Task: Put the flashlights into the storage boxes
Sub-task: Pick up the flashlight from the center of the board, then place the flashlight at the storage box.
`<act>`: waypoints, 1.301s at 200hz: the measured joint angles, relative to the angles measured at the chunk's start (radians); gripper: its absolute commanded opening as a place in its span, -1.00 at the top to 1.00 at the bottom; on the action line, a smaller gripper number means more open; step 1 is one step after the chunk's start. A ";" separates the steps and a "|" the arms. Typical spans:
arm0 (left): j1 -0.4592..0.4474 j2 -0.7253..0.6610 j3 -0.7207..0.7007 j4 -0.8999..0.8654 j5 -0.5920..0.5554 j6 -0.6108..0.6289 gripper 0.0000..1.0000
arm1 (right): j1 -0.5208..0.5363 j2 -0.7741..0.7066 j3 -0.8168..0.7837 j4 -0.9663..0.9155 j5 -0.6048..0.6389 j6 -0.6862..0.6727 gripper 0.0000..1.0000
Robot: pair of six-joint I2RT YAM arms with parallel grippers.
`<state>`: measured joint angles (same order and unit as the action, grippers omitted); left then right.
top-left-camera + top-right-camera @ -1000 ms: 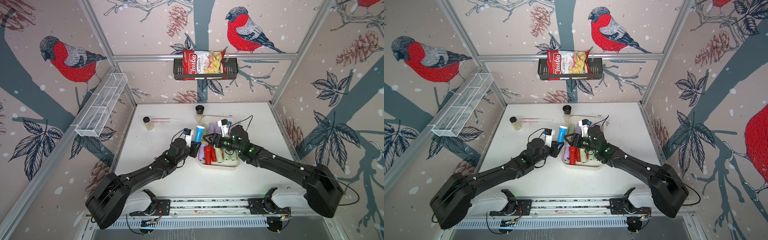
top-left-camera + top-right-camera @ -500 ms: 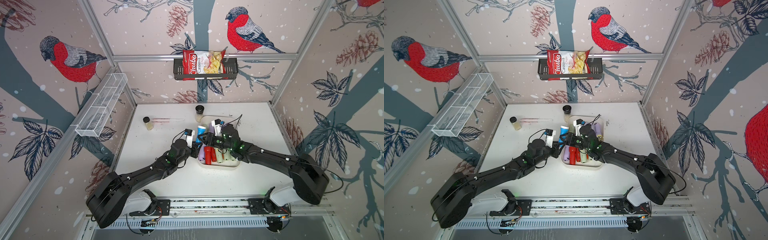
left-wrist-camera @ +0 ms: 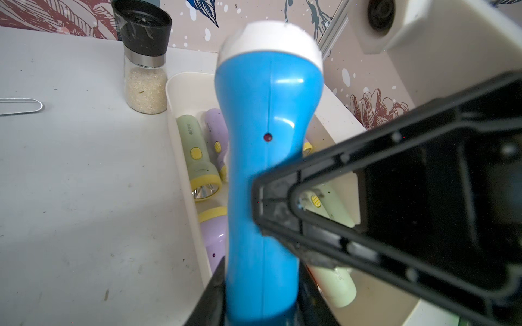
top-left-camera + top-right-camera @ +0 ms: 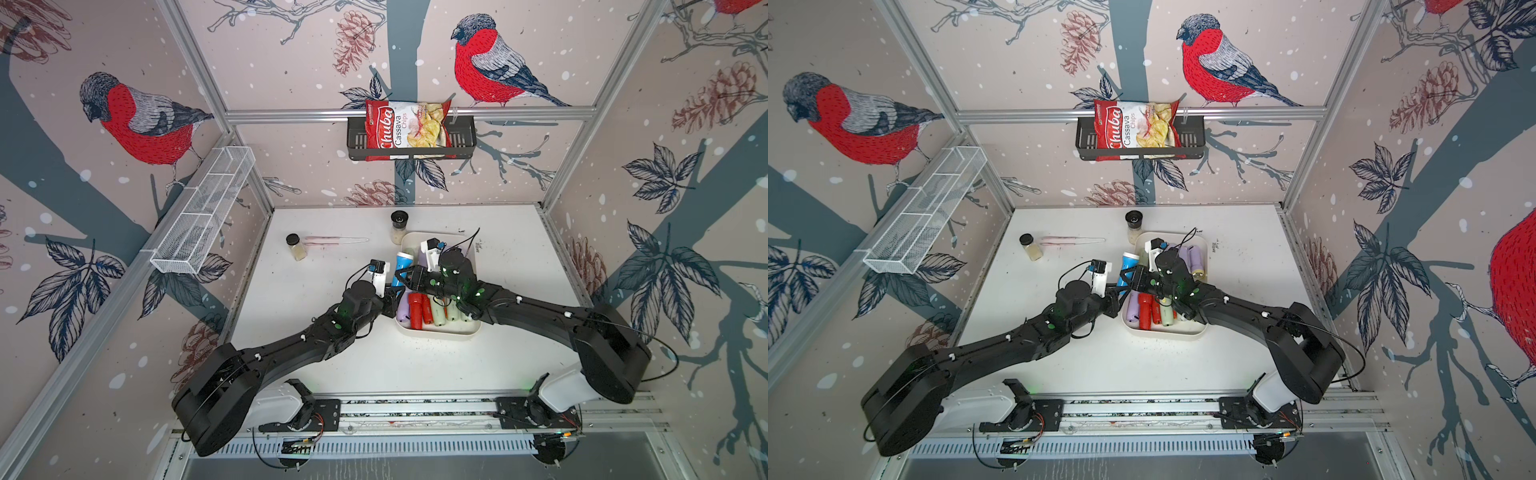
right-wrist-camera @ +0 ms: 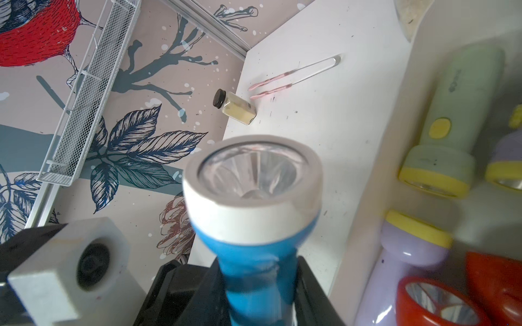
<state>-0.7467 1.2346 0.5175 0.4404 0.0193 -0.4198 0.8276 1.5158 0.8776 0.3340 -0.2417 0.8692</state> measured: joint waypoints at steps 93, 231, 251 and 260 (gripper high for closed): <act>-0.009 -0.043 0.002 -0.005 0.002 0.039 -0.65 | -0.146 -0.174 -0.086 -0.126 -0.011 -0.050 0.48; 0.053 0.055 0.070 -0.089 -0.070 -0.019 -0.74 | -0.368 -0.175 -0.045 -0.736 -0.153 -0.372 0.36; 0.060 0.065 0.079 -0.095 -0.059 -0.023 -0.74 | -0.352 -0.130 -0.023 -0.767 -0.151 -0.383 0.24; 0.062 0.067 0.080 -0.097 -0.047 -0.025 -0.74 | -0.346 -0.116 -0.018 -0.778 -0.149 -0.395 0.17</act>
<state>-0.6846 1.3018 0.5972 0.3439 -0.0273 -0.4450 0.4812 1.4002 0.8597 -0.4438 -0.3908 0.4744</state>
